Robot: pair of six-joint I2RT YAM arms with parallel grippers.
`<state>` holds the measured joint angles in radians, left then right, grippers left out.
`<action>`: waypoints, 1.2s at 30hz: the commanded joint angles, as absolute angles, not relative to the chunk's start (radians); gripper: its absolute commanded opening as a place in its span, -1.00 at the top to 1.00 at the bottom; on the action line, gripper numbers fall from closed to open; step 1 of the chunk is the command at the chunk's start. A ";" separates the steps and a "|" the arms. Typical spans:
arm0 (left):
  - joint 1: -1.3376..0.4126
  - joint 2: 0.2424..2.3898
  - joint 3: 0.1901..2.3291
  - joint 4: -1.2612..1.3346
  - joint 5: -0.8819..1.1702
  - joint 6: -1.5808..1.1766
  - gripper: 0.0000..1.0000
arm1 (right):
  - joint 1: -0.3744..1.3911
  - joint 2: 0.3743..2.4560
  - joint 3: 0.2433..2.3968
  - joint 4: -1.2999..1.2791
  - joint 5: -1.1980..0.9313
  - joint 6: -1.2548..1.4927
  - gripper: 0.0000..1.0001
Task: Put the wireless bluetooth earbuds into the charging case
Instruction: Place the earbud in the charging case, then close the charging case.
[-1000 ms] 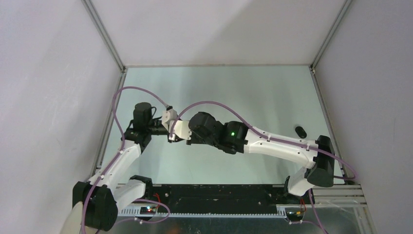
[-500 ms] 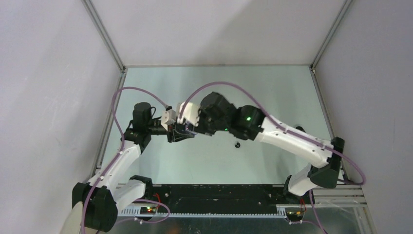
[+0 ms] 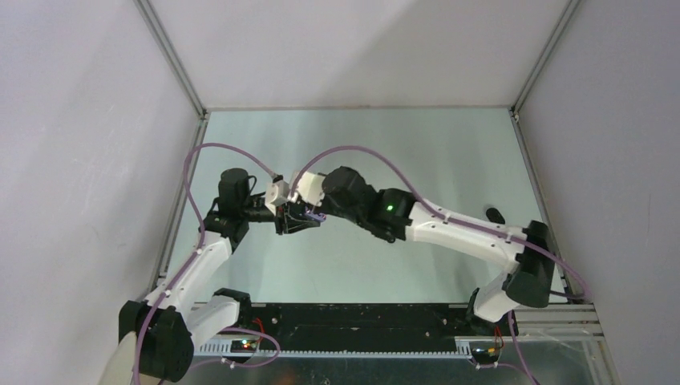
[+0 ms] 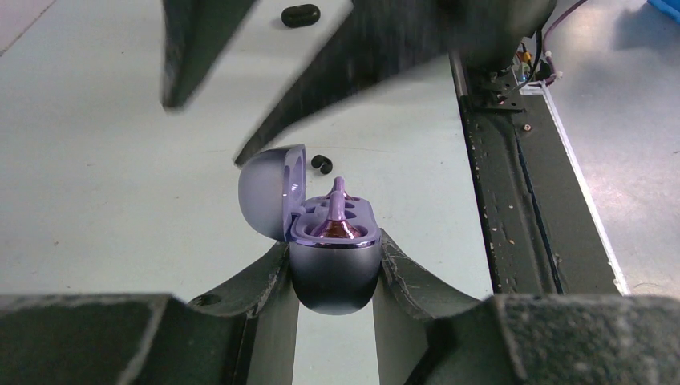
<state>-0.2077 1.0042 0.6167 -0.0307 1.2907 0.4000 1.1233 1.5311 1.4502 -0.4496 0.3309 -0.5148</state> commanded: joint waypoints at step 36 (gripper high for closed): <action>-0.213 0.945 0.644 -0.264 1.390 0.731 1.00 | 0.821 1.669 1.686 -0.637 -0.572 -0.133 0.22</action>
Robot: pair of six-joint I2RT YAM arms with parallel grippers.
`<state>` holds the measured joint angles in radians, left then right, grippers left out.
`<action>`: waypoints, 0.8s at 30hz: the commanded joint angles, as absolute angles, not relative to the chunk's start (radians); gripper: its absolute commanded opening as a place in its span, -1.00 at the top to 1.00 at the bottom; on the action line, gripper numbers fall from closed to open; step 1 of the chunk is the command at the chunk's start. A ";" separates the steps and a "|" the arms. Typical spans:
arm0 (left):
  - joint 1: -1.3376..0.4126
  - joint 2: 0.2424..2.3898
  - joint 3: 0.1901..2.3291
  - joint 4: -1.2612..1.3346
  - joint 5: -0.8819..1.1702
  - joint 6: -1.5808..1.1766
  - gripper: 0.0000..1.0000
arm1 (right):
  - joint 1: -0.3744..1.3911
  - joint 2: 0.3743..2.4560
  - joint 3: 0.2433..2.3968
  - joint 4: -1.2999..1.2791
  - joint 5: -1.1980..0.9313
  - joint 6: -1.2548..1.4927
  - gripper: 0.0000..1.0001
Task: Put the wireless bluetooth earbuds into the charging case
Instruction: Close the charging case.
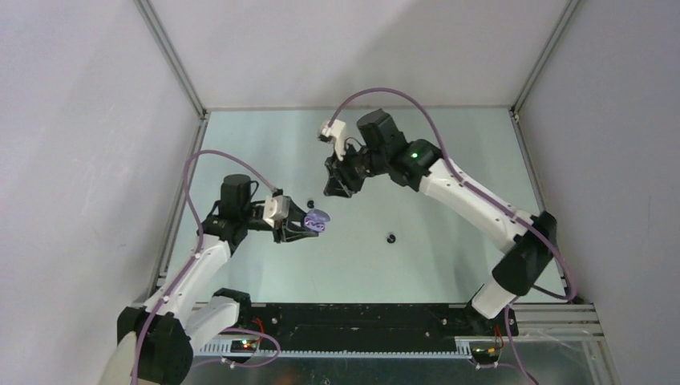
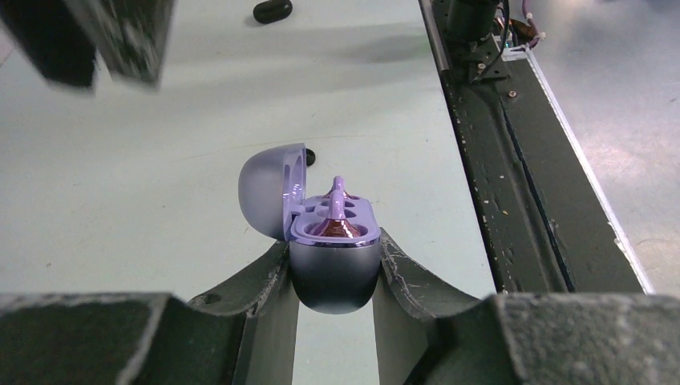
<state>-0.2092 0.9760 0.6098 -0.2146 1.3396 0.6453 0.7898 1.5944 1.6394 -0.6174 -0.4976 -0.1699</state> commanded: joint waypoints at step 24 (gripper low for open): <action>-0.214 0.938 0.635 -0.259 1.356 0.759 1.00 | 0.907 1.625 1.679 -0.805 -0.708 -0.288 0.39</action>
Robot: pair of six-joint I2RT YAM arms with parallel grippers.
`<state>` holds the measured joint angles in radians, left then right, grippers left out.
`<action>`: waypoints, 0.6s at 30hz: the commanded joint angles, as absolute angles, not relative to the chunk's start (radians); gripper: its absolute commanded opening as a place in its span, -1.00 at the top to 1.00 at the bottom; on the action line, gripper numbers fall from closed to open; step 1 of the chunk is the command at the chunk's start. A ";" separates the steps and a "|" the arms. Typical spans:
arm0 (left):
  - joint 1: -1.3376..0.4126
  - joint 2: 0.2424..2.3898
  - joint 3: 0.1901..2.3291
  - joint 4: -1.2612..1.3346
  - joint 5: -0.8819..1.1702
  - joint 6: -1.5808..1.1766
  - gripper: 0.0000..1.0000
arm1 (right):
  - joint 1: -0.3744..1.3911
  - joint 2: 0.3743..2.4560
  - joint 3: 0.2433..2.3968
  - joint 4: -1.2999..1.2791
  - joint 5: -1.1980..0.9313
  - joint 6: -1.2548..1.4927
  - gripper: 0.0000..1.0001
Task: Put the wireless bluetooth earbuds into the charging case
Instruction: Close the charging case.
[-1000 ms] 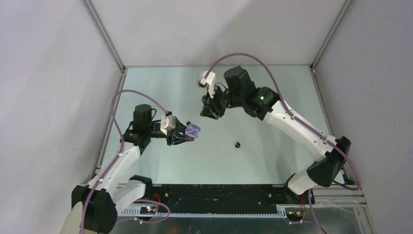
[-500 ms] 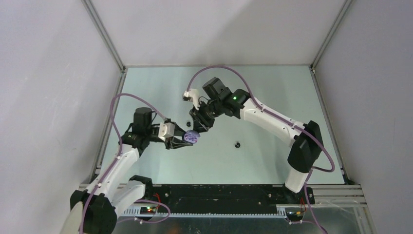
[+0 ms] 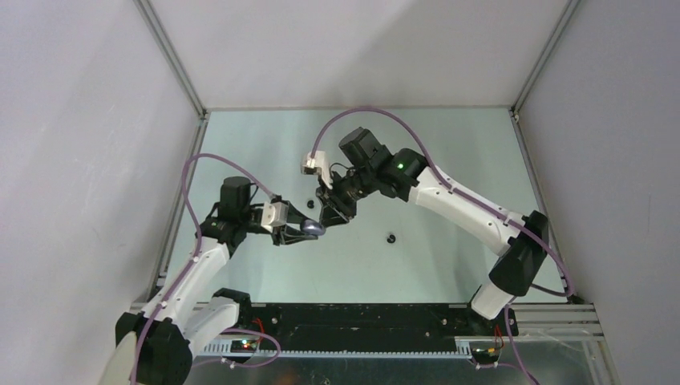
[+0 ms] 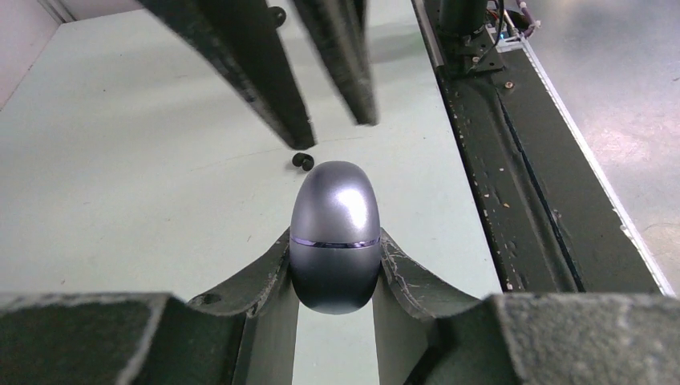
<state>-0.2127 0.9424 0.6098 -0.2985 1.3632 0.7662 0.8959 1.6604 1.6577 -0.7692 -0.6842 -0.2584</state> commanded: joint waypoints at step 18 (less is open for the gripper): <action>-0.223 1.022 0.627 0.012 1.349 0.433 1.00 | 0.837 1.398 1.312 -0.416 -0.559 -0.514 -0.70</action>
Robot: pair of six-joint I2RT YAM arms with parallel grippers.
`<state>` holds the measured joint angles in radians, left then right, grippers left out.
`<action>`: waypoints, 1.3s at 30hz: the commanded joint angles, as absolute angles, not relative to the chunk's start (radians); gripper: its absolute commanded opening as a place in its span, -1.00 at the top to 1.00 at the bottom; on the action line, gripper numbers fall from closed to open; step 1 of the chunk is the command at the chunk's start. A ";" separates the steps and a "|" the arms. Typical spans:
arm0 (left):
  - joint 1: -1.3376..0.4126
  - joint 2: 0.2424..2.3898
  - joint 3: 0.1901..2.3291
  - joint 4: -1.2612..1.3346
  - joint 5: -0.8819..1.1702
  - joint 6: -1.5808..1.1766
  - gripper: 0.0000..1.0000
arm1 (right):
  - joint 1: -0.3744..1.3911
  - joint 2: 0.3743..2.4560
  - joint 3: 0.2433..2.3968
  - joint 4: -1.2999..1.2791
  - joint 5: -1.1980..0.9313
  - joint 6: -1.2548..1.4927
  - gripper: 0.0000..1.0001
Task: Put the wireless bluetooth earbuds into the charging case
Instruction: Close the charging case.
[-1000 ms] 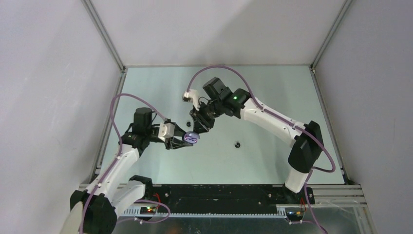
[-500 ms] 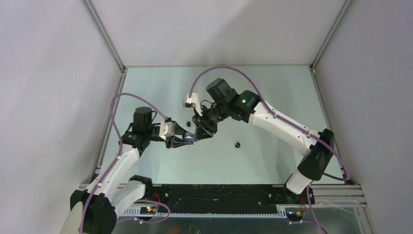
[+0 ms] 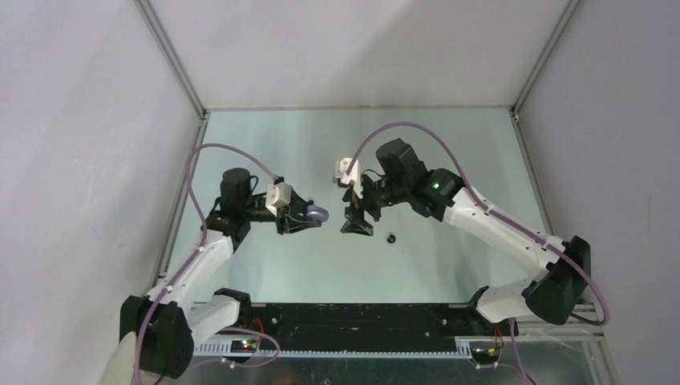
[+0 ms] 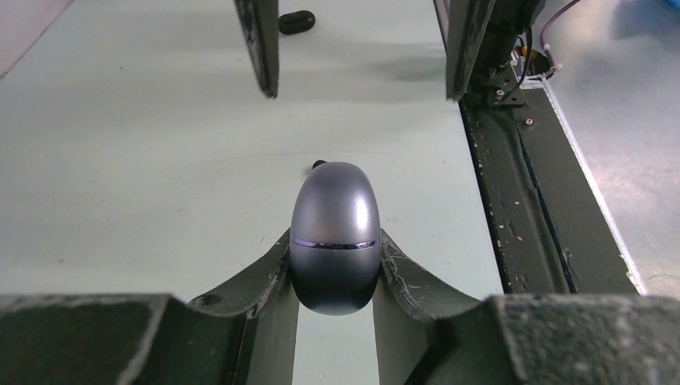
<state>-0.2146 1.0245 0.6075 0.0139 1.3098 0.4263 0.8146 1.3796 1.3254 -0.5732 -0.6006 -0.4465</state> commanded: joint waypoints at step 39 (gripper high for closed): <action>-0.232 1.014 0.624 -0.100 1.344 0.549 0.92 | 0.983 1.602 1.494 -0.524 -0.572 -0.500 0.20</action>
<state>-0.2253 1.0267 0.6075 -0.1020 1.3392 0.5091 0.9543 1.5921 1.4189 -0.5549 -0.5045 -0.5167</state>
